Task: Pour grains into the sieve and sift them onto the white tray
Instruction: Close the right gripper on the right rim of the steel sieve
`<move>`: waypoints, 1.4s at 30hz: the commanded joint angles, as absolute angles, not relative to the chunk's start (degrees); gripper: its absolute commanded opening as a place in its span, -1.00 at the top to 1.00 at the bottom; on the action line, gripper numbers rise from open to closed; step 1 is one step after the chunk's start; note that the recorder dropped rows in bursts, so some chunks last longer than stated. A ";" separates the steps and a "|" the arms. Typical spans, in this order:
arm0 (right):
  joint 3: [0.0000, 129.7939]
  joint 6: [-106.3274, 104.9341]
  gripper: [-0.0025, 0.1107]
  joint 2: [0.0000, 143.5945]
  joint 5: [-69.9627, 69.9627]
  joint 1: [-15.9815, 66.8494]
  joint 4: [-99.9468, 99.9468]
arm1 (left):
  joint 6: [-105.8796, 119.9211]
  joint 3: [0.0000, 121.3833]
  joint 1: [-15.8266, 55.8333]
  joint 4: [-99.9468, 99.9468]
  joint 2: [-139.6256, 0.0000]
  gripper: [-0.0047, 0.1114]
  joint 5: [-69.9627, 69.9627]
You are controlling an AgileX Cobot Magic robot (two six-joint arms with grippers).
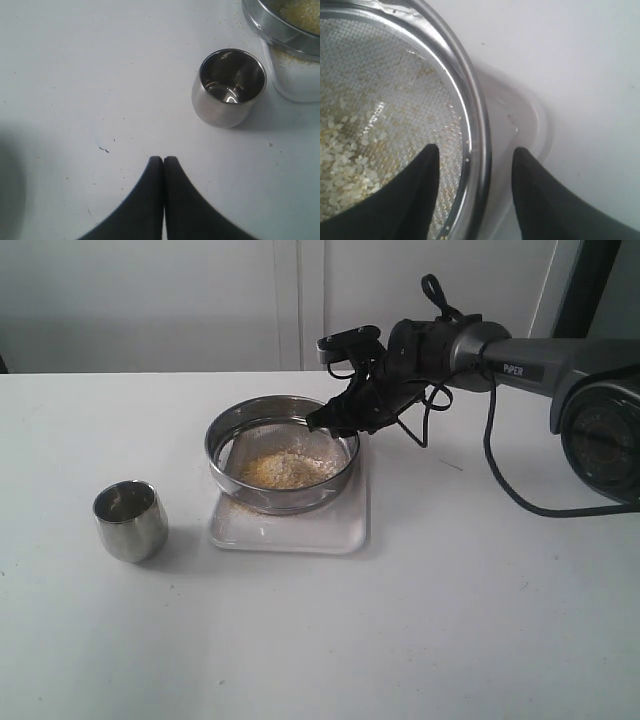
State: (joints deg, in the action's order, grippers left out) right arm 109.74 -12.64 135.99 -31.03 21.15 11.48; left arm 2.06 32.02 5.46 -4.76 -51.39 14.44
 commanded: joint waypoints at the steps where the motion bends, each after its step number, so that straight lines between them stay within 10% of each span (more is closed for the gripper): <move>1: 110.19 -12.22 0.19 137.30 -30.24 21.18 10.84 | 1.99 31.58 5.91 -4.90 -50.91 0.92 14.57; 12: 110.19 -12.22 0.96 137.55 -30.19 21.18 10.84 | 1.99 31.58 5.91 -4.90 -50.91 0.92 14.57; 42: 110.19 -5.43 0.96 131.40 -38.22 19.47 12.00 | 1.99 31.58 5.91 -4.90 -50.91 0.92 14.57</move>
